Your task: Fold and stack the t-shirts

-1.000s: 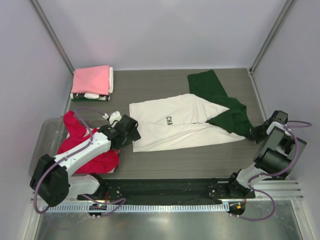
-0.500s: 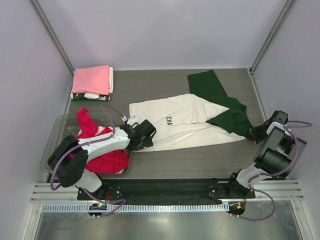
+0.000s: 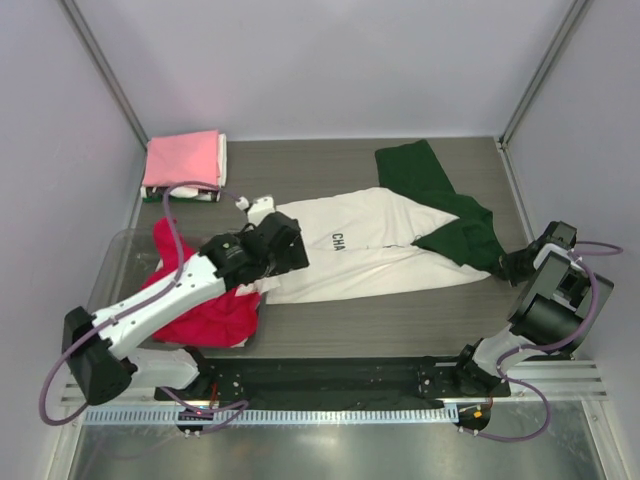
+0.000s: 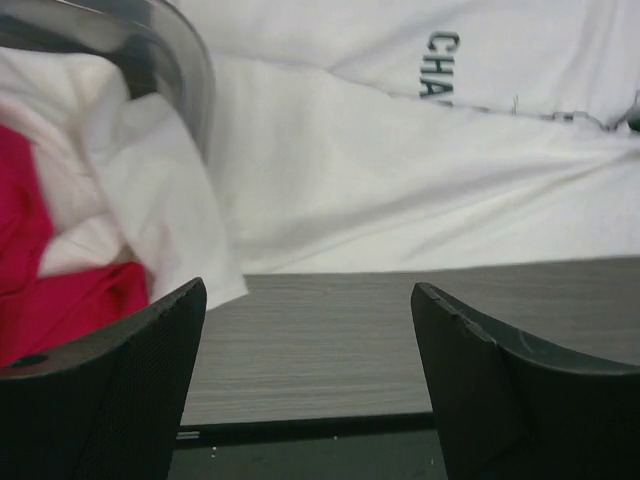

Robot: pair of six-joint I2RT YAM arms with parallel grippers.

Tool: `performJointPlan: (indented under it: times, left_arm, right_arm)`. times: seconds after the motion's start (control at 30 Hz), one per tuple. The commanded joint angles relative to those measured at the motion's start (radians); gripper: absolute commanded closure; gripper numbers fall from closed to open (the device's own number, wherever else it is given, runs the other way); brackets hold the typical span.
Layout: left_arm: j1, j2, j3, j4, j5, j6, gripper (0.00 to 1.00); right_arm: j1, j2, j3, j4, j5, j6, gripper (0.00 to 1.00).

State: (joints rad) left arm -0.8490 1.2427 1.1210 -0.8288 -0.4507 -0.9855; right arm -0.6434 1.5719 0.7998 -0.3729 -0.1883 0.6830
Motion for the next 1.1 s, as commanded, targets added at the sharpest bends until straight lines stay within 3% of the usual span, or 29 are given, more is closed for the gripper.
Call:
performJointPlan:
  times: [0.0, 0.1, 0.27, 0.37, 0.57, 0.7, 0.9, 1.07]
  left_arm:
    - [-0.041, 0.141, -0.036, 0.155, 0.194, 0.076, 0.15]
    - [-0.065, 0.276, -0.069, 0.261, 0.323, 0.039, 0.14]
    - [-0.015, 0.363, -0.096, 0.214, 0.270, 0.025, 0.11]
    - [0.108, 0.292, -0.139, 0.133, 0.209, 0.044, 0.10]
    - [0.215, 0.101, -0.236, 0.111, 0.156, 0.045, 0.10]
    - [0.203, 0.129, -0.233, 0.118, 0.222, 0.027, 0.11]
    - [0.088, 0.184, -0.233, 0.134, 0.185, -0.065, 0.18]
    - [0.068, 0.222, -0.268, 0.181, 0.172, -0.108, 0.20]
  right_arm:
    - [0.004, 0.025, -0.005, 0.009, -0.003, -0.016, 0.99]
    - [0.004, 0.025, -0.007, 0.008, -0.011, -0.022, 0.99]
    - [0.005, 0.025, -0.008, 0.008, -0.023, -0.030, 0.99]
    - [0.013, 0.025, -0.008, 0.006, -0.022, -0.031, 0.99]
    - [0.017, 0.036, -0.007, 0.008, -0.020, -0.030, 0.99]
    - [0.019, 0.045, -0.004, 0.009, -0.022, -0.028, 0.99]
    - [0.019, 0.039, -0.004, 0.008, -0.020, -0.031, 0.99]
    - [0.019, 0.043, -0.005, 0.009, -0.020, -0.031, 0.99]
